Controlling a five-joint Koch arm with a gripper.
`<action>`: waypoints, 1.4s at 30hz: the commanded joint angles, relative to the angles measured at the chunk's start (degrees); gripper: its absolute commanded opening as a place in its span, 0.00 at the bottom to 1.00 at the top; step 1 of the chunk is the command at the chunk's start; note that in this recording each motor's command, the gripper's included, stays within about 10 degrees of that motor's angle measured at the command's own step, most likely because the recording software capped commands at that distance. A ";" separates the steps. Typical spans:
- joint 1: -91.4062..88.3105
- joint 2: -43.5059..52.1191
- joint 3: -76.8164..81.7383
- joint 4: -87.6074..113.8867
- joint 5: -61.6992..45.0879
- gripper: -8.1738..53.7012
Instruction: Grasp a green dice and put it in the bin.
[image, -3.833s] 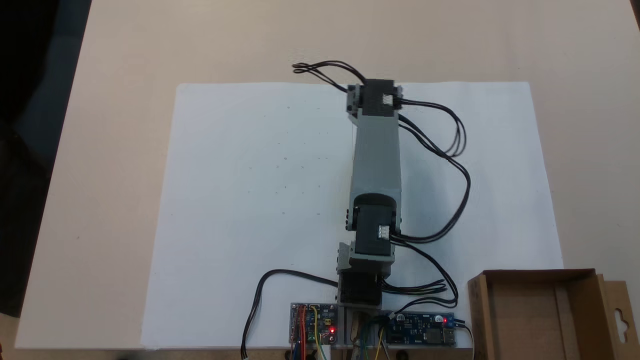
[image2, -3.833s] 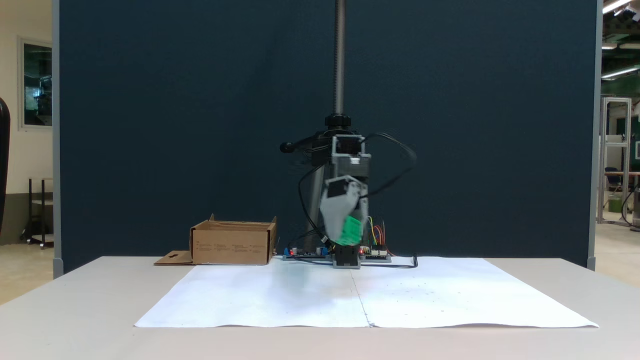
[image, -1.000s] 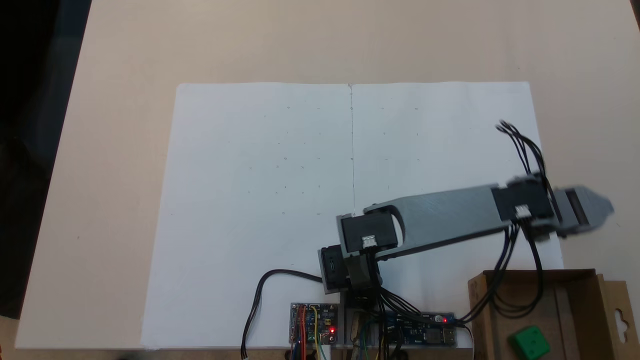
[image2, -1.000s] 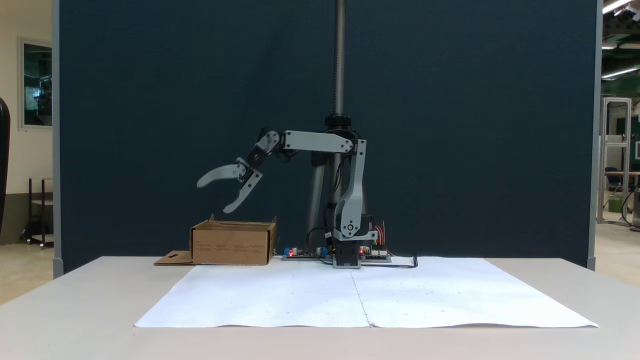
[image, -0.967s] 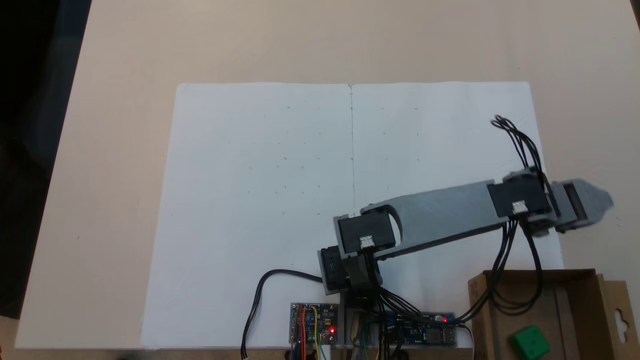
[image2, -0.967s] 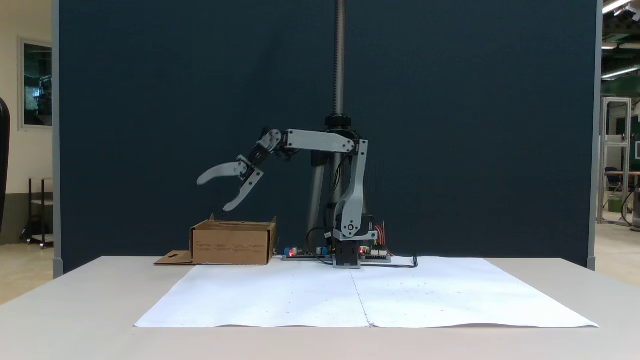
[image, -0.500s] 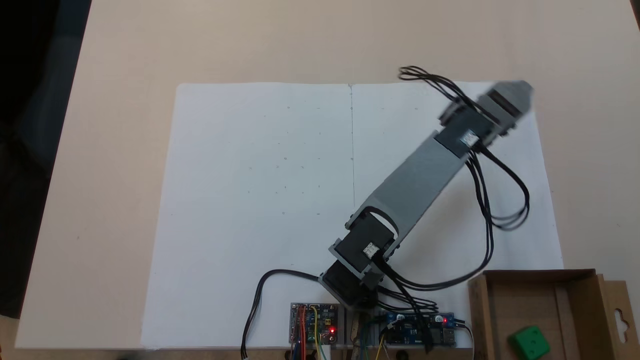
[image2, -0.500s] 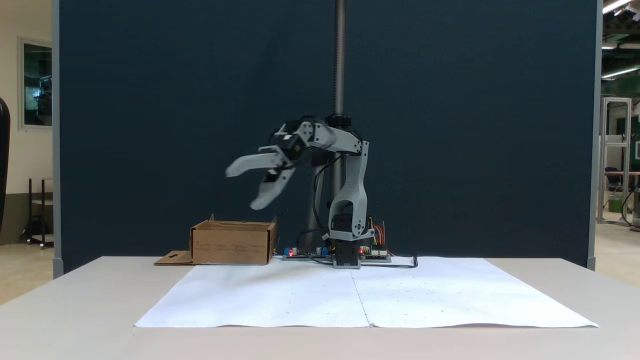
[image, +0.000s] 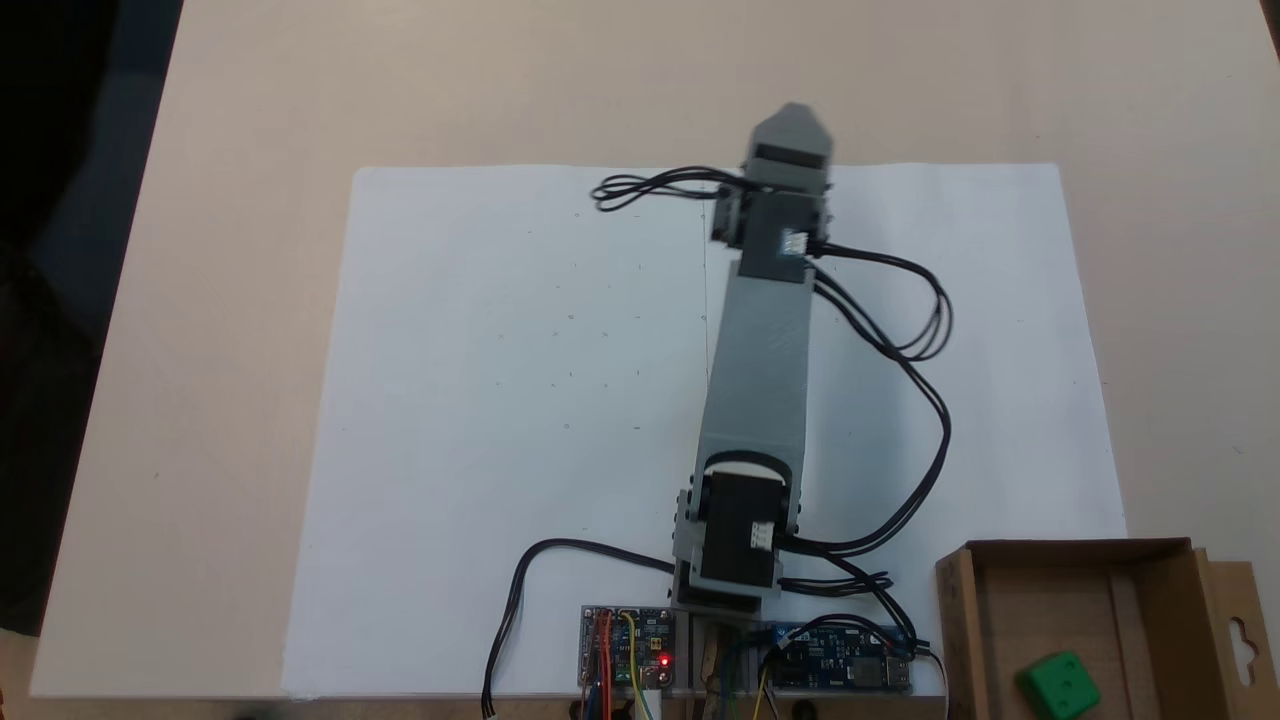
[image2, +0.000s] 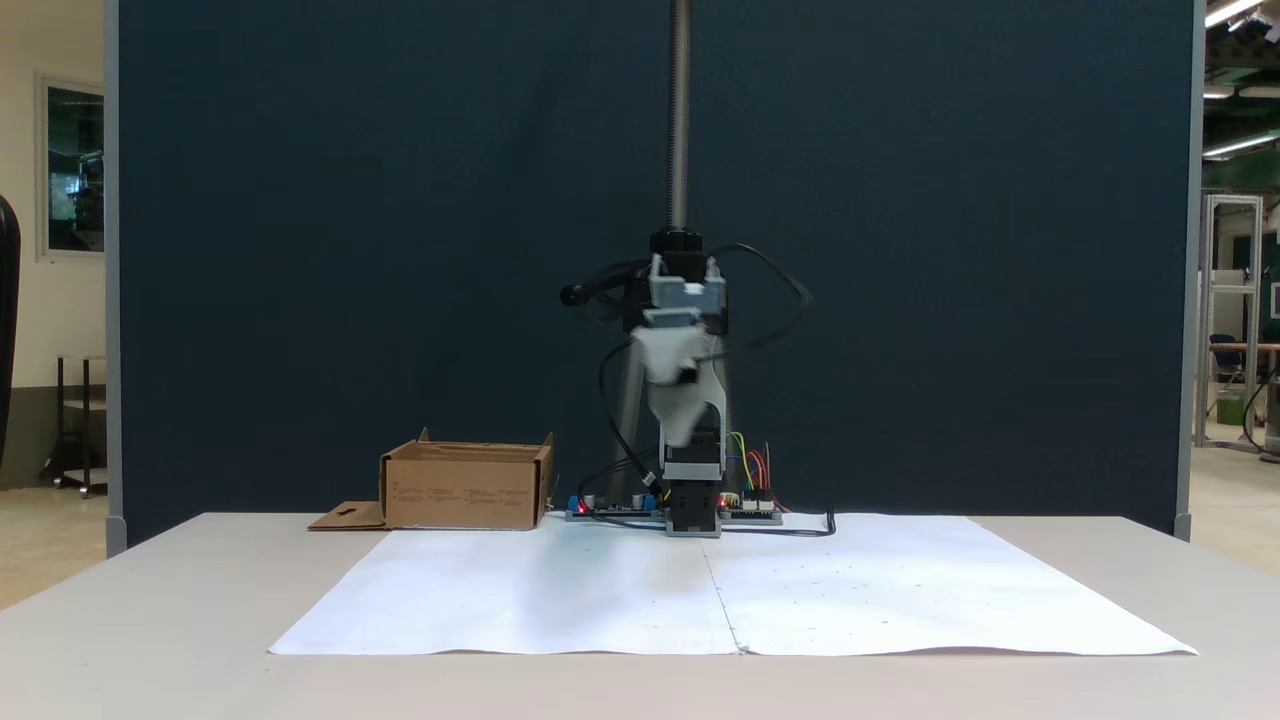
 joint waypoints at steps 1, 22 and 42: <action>-2.72 4.22 1.49 -6.68 4.22 0.84; -5.54 16.44 20.83 -18.53 4.13 0.87; -7.03 25.58 58.97 -56.85 1.32 0.86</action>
